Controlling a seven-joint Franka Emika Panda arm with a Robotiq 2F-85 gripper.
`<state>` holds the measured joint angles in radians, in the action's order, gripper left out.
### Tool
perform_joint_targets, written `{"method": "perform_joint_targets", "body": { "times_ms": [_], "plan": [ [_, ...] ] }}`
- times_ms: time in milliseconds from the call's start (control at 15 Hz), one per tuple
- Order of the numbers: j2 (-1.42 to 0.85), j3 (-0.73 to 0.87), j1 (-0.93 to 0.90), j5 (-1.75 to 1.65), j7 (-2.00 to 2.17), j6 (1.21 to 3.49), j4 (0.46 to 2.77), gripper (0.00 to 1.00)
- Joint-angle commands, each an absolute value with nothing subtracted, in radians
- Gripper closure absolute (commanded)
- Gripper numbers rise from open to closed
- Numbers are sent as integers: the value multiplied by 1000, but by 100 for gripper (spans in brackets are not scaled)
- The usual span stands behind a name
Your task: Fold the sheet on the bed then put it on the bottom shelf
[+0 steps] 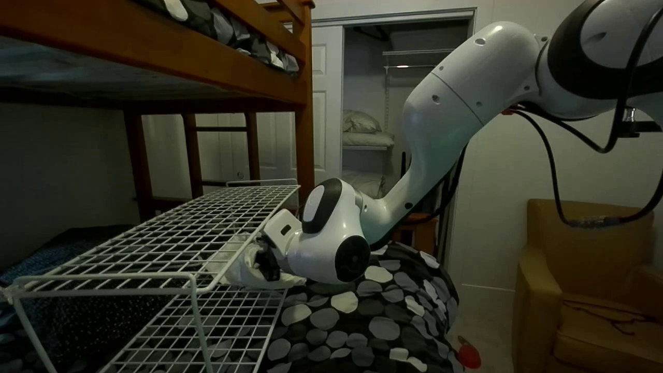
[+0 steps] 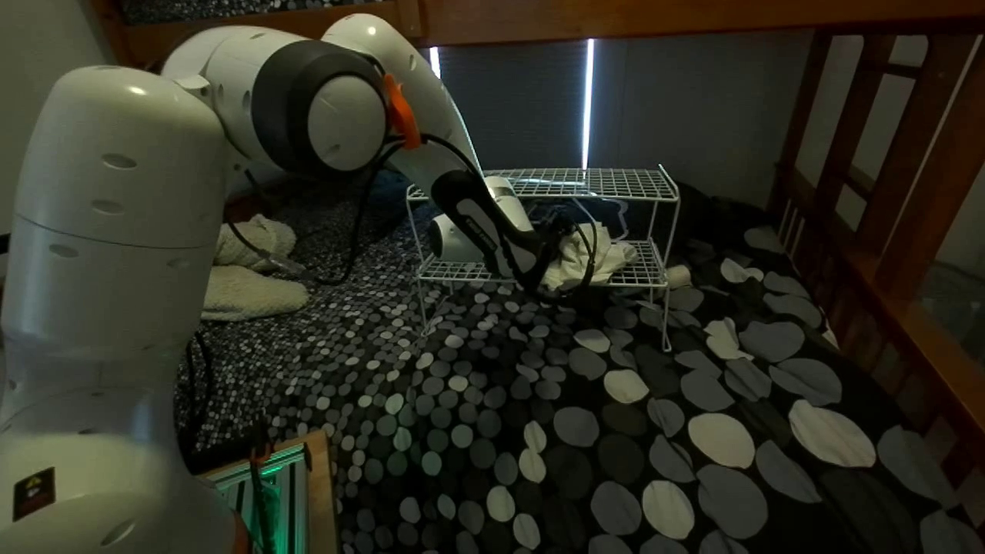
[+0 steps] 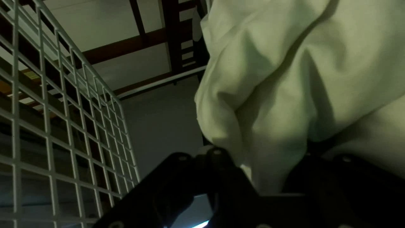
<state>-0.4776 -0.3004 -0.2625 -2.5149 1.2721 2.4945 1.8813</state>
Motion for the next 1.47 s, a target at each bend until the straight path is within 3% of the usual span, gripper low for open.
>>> {"method": "perform_joint_targets", "body": {
  "times_ms": [0, 267, 867, 1400],
  "plan": [
    [-500, -320, -221, -2512, 1247, 2536, 1861, 28],
    [-496, -328, -188, -2511, 1258, 2609, 1864, 0],
    [-437, -377, -116, -2507, 1349, 2749, 1880, 0],
    [-360, -420, -86, -2507, 1534, 2711, 1940, 0]
  ]
}}
